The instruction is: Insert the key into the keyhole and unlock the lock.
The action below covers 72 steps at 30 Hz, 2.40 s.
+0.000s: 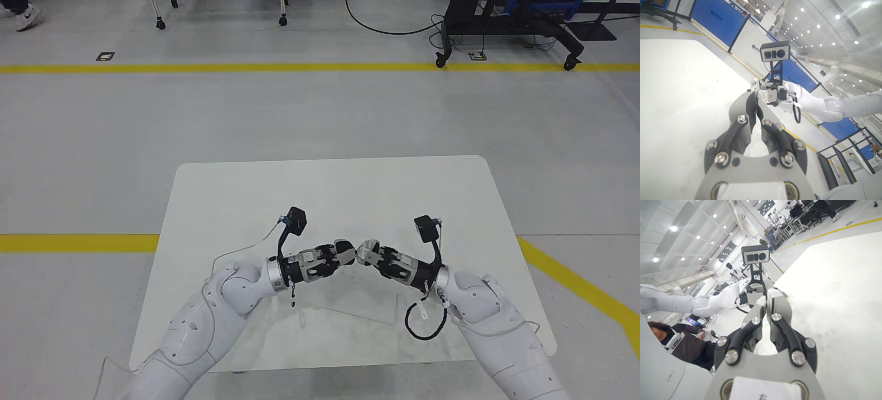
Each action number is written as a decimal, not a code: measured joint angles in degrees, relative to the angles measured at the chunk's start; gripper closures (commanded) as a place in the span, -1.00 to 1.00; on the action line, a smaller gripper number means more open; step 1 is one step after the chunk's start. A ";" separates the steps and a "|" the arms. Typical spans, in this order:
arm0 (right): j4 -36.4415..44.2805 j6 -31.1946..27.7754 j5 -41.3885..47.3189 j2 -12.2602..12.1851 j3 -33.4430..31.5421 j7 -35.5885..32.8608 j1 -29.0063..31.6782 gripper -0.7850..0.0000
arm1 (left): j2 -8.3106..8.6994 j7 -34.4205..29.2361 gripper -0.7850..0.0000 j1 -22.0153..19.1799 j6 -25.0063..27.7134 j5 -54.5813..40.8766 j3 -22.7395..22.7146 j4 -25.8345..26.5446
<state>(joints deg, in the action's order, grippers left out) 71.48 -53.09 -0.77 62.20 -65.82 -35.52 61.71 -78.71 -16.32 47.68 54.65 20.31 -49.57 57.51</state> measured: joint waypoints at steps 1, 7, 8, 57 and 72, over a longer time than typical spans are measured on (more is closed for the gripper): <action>0.09 -0.30 -0.06 -0.18 -0.05 -1.33 -0.08 0.14 | 0.02 0.07 1.00 -0.04 -0.09 0.33 -0.13 0.01; 1.04 -1.37 -0.14 -1.45 -2.83 -4.72 0.98 0.33 | 0.31 -0.10 1.00 0.36 -0.18 1.85 -0.86 0.40; 1.27 -1.29 -0.34 -1.65 -3.34 -5.01 1.25 0.33 | 0.37 -0.20 1.00 0.47 0.04 1.87 -0.98 0.48; 9.50 8.88 -22.47 -4.09 -9.59 7.73 5.97 1.00 | 8.50 -32.10 -1.00 11.15 -17.70 21.38 -18.04 36.34; 9.40 8.71 -21.12 -4.09 -9.52 7.10 5.90 1.00 | 11.18 -55.69 -1.00 29.49 -53.07 46.11 -25.89 61.99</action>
<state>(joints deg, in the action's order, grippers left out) 80.88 -44.37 -21.89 58.11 -75.34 -28.43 67.60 -67.53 -72.00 77.17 1.58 66.42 -75.46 119.50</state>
